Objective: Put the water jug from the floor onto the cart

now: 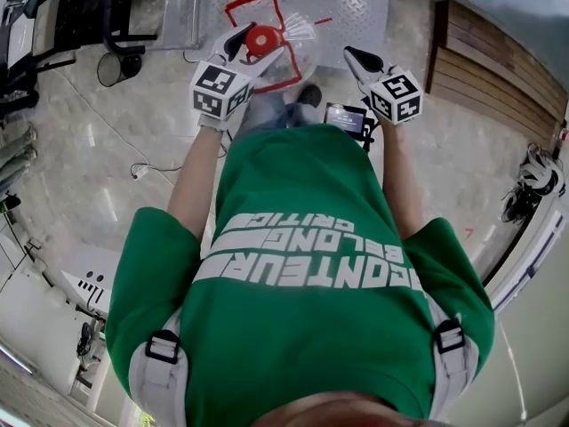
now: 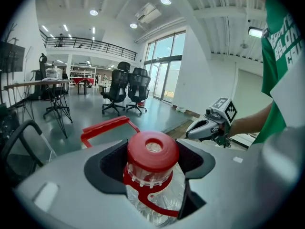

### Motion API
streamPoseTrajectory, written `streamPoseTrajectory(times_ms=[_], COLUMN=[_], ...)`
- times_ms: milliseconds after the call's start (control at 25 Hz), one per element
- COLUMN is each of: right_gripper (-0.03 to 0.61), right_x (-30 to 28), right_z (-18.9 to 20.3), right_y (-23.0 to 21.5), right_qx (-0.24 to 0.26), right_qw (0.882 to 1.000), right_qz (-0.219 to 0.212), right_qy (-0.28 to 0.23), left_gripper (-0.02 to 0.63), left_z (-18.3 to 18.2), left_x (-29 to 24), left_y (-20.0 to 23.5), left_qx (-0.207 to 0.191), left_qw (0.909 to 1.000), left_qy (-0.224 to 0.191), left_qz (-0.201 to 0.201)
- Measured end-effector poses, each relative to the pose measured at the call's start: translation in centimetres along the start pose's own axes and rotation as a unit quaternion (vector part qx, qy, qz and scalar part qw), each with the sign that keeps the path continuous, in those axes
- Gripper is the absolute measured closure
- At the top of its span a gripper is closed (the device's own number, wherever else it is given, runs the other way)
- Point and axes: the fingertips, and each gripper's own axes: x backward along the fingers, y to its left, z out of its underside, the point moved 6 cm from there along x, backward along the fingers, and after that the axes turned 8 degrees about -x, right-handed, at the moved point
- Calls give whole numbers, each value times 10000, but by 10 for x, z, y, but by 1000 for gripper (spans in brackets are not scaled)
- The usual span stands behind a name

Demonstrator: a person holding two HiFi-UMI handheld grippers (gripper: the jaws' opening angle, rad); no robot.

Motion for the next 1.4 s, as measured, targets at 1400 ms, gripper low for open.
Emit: streamPoseTrajectory(times_ms=[1400], right_gripper=[581], right_x=[-101], right_z=[-67], right_y=[3], right_qx=[579], right_qw=[9917], right_qz=[550], right_qy=[1005], left_gripper=[276], left_z=[54], left_x=[-116], left_y=[133], left_qx=[-685], left_qw=[9850], left_qy=[685], left_qz=[1428])
